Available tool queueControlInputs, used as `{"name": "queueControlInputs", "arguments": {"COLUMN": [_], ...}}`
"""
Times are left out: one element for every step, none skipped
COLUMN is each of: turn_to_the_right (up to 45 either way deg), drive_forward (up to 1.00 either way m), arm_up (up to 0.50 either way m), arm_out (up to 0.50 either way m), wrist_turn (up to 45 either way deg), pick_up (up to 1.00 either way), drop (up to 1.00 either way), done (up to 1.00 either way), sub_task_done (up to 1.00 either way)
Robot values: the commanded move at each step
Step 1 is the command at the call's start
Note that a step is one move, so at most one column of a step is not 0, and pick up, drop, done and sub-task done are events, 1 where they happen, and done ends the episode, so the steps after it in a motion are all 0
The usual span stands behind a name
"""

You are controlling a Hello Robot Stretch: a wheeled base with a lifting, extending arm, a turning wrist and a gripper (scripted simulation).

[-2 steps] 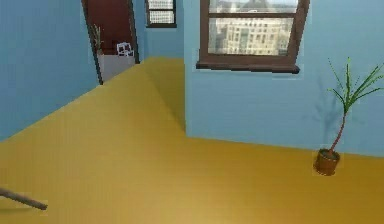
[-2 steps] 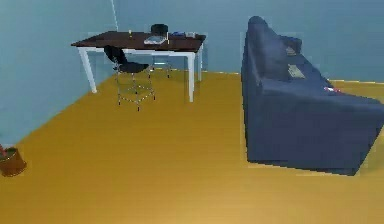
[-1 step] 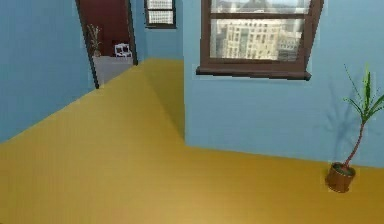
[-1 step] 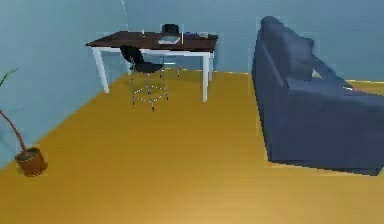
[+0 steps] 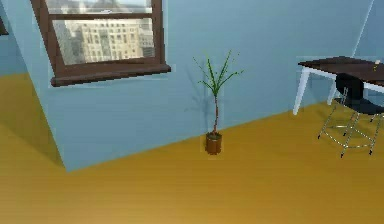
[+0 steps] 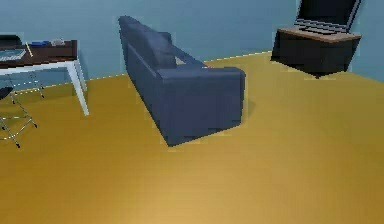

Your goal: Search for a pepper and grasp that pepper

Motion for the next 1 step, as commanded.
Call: {"name": "queueControlInputs", "arguments": {"turn_to_the_right": [0.0], "drive_forward": [0.05], "arm_up": [0.00], "arm_out": [0.00], "wrist_turn": [0.0], "pick_up": [0.00], "drop": [0.00], "done": [0.00], "sub_task_done": [0.00]}}
